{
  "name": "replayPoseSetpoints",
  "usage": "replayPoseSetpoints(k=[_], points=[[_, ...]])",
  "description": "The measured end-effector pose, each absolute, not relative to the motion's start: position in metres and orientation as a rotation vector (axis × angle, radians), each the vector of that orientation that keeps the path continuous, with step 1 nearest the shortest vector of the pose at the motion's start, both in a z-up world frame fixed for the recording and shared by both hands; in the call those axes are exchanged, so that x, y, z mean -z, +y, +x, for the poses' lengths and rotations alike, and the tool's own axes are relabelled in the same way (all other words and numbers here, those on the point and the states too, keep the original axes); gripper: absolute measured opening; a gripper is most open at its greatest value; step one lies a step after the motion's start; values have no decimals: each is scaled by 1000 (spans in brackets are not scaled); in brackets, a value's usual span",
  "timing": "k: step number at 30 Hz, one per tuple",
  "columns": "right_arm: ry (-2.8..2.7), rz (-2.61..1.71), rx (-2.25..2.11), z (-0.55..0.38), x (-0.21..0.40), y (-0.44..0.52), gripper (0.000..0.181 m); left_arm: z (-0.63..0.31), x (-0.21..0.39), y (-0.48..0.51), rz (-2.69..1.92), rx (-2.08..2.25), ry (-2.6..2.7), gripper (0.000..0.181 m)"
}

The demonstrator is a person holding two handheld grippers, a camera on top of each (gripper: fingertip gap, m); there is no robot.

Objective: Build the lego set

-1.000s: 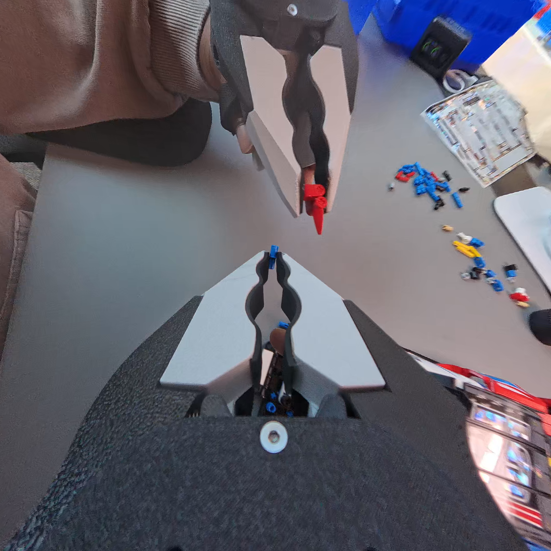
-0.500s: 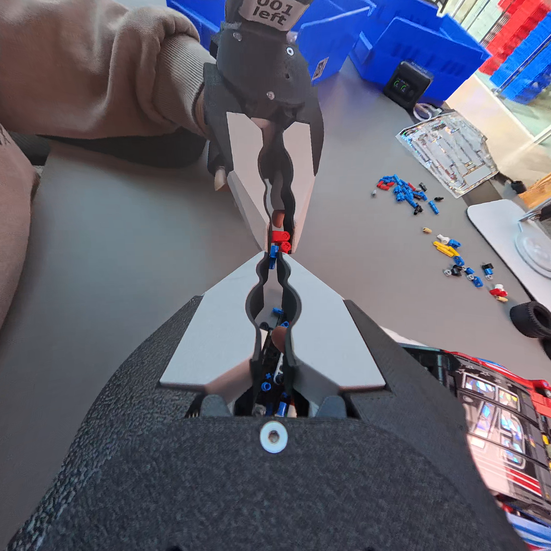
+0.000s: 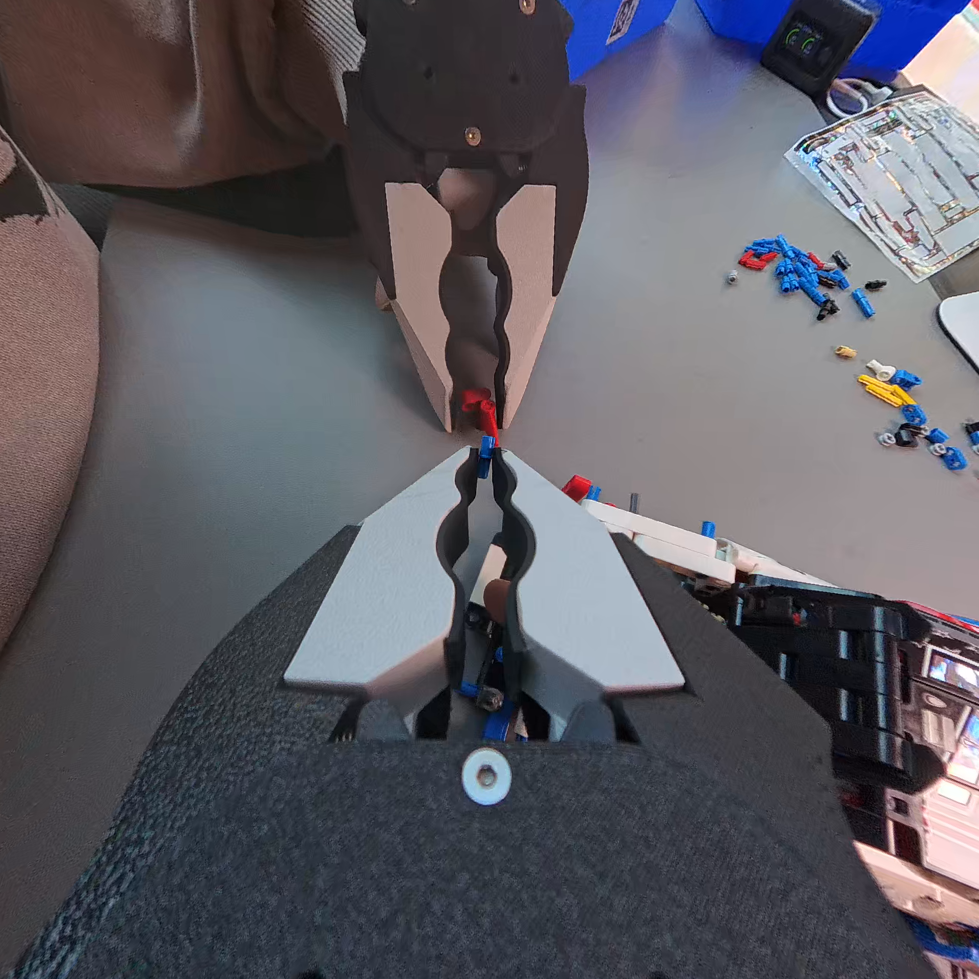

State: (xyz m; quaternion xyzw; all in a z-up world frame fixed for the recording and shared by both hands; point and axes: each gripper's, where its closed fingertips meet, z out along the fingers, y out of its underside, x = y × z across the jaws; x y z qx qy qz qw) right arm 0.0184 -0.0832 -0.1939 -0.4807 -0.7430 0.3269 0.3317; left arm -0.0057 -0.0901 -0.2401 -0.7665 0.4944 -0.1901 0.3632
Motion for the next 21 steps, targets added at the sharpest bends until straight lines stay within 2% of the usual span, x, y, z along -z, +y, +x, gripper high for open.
replayPoseSetpoints(k=[1,7,18,21], points=[[-1946,-1256,-854,19,195,-84,2,-6,240,-93,-1977,503,1281,22],[-1955,-1258,-859,19,197,-85,2,-15,235,-101,-1981,537,1303,29],[-1962,-1255,-888,19,198,-91,2,-23,232,-101,-2012,638,1144,30],[-1971,-1251,-883,19,198,-93,2,-20,233,-100,-2008,633,1146,25]])
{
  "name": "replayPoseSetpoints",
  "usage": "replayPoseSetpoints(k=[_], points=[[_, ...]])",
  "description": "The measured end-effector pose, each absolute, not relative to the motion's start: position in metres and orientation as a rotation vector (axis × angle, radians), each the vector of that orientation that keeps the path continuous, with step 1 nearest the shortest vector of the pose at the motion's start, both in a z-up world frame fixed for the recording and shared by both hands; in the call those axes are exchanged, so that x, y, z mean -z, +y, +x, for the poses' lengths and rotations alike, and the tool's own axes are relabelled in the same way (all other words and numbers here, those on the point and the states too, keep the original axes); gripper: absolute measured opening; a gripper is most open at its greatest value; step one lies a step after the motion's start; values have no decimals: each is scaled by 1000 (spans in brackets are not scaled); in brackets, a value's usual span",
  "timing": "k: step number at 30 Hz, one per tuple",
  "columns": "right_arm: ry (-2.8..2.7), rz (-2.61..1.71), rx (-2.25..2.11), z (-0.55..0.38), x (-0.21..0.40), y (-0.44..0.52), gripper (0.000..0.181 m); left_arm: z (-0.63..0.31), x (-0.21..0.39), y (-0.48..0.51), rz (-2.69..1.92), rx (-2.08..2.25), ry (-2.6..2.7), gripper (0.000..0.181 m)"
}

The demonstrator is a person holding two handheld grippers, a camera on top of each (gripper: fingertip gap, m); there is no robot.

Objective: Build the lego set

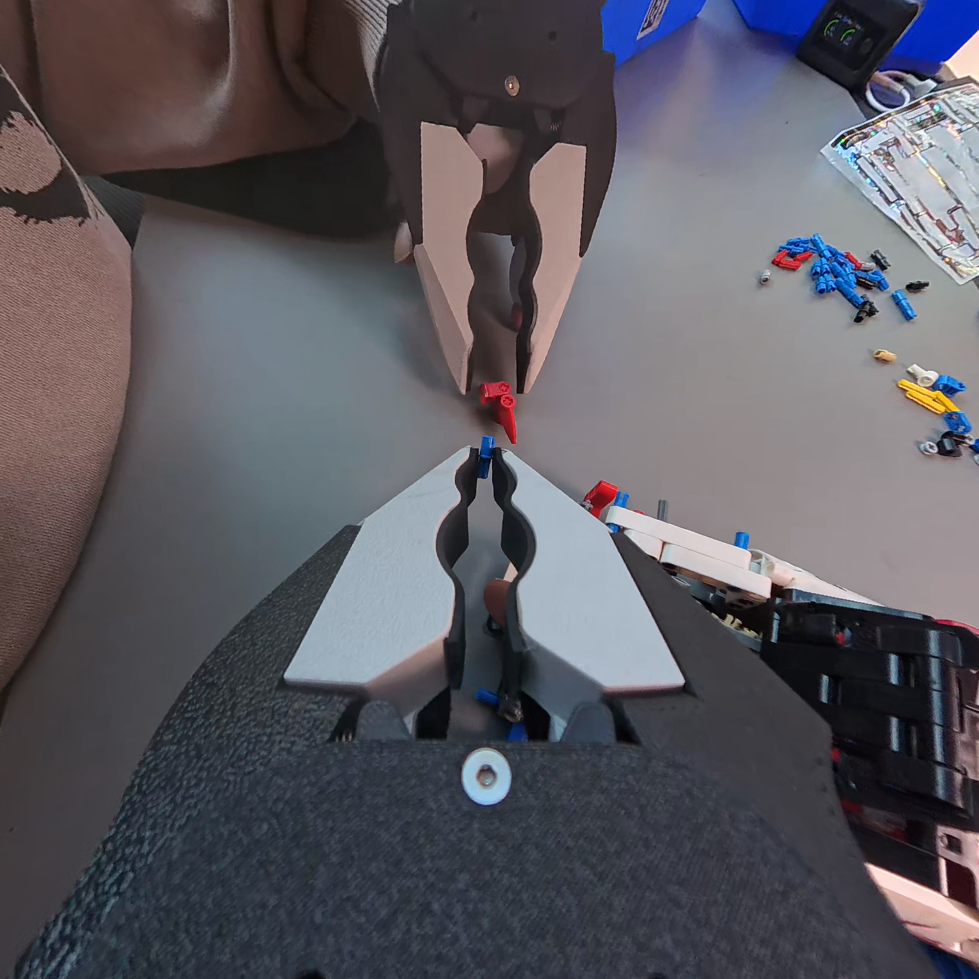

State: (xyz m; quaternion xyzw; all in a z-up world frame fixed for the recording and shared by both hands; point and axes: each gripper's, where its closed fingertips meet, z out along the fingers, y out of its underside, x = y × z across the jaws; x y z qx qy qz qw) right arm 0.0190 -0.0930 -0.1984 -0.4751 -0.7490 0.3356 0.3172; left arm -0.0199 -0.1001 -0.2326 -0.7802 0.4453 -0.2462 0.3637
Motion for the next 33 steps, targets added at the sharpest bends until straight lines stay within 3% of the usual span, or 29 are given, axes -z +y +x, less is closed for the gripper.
replayPoseSetpoints(k=[12,33], points=[[-1983,-1200,-779,13,199,-95,2,7,197,-90,-1833,536,1150,13],[-2223,-1007,-176,5,237,-104,2,1,234,-103,-2031,505,1228,13]])
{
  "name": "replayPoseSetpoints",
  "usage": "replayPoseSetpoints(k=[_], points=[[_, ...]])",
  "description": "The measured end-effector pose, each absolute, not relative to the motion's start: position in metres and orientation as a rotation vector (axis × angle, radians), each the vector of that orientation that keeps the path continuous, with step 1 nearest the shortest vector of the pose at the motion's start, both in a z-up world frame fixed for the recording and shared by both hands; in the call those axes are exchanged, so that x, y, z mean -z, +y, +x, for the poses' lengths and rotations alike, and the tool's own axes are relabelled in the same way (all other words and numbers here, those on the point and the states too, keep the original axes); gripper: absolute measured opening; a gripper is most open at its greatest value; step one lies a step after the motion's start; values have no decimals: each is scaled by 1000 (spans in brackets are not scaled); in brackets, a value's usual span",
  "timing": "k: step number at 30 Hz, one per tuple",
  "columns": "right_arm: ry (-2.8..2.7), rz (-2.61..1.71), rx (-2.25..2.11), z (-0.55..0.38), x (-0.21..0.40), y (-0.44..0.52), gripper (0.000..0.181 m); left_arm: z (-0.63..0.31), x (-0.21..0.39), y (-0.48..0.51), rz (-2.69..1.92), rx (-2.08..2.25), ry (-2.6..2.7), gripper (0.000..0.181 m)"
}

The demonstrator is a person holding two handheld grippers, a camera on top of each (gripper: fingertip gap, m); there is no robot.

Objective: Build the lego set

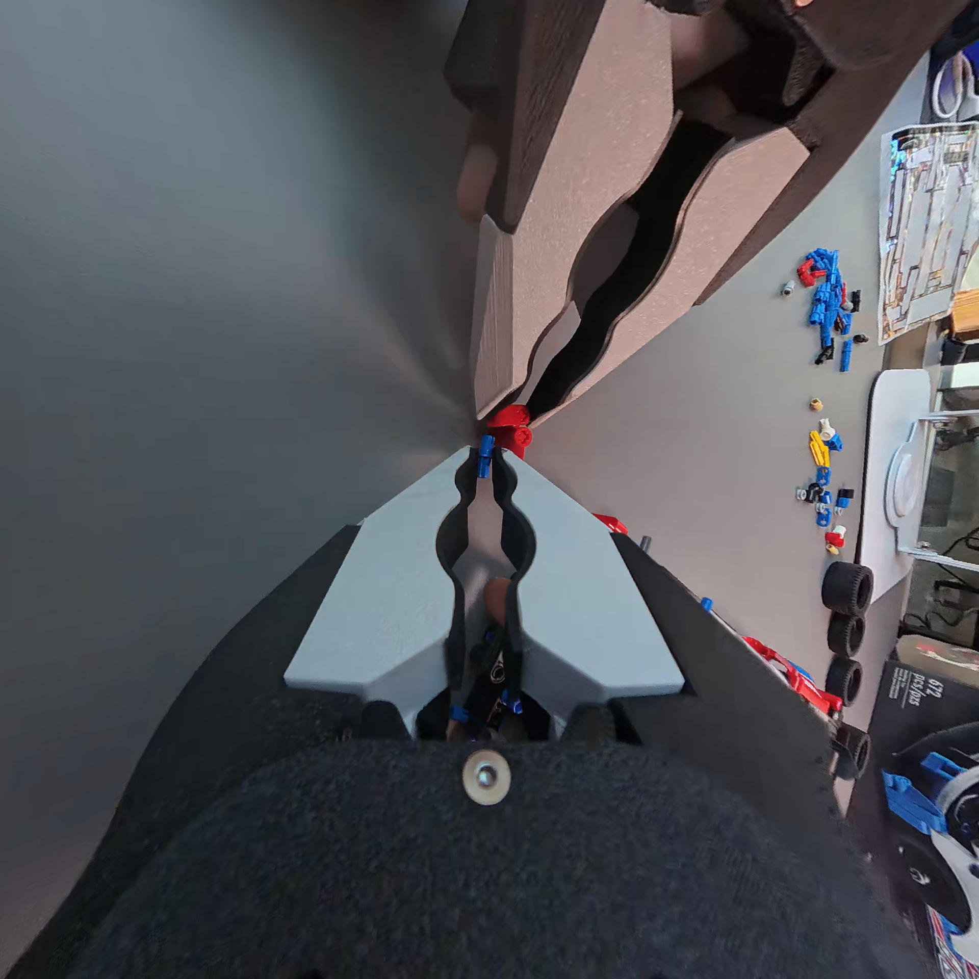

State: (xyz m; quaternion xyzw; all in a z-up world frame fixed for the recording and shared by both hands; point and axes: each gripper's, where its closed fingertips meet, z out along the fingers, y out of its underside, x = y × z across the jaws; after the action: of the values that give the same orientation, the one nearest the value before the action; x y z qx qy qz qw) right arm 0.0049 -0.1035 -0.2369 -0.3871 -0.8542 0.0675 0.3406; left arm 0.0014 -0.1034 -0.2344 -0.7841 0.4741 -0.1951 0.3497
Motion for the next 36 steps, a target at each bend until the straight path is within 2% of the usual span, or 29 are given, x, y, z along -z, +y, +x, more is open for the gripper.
replayPoseSetpoints(k=[6,12,18,26,32,36], points=[[-2166,-986,-263,3,222,-103,2,-6,224,-103,-2010,530,1181,19],[-2026,-908,-441,-1,190,-105,2,3,194,-104,-1920,778,1032,16],[-2004,-881,-476,-1,188,-107,2,9,187,-107,-1884,868,1012,3],[-1953,-834,-507,0,176,-108,2,11,175,-107,-1833,994,950,2],[-1751,-888,-830,3,137,-106,5,6,134,-107,-1629,1136,830,2],[-1694,-874,-893,5,128,-106,4,6,129,-108,-1604,1159,823,2]])
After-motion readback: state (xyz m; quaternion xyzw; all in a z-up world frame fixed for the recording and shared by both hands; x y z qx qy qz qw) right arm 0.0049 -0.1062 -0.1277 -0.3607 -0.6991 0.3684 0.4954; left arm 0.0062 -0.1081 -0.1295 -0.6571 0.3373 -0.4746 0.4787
